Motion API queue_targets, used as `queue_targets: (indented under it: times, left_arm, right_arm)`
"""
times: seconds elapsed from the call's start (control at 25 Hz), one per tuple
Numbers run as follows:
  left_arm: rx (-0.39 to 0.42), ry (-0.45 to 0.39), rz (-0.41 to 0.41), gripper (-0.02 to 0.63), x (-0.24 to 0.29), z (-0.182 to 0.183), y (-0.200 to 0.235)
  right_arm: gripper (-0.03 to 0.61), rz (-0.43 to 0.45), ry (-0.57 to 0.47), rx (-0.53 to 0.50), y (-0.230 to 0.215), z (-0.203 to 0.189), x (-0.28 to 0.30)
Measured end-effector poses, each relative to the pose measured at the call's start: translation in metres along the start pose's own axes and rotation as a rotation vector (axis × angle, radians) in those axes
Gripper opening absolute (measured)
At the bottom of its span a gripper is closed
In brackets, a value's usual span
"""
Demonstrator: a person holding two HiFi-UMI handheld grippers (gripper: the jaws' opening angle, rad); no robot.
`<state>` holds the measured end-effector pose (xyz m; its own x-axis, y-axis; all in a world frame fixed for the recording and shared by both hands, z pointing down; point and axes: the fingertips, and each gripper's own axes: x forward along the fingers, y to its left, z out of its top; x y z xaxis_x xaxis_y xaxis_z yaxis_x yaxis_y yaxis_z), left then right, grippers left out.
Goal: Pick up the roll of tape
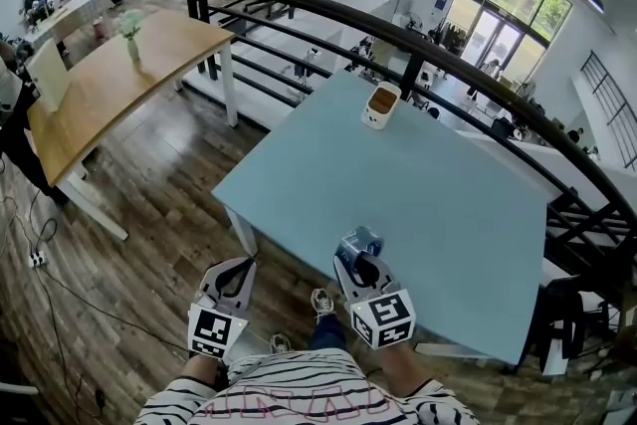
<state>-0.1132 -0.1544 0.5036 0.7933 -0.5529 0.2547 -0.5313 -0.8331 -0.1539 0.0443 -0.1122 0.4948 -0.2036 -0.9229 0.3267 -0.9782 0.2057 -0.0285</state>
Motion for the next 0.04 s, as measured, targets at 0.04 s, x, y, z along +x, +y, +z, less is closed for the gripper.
queue_targets:
  times: [0.04]
  left_arm:
    - [-0.001, -0.001, 0.0, 0.025, 0.0001, 0.0006, 0.0001]
  right_arm:
    - [0.075, 0.0, 0.001, -0.001, -0.0002, 0.0002, 0.0]
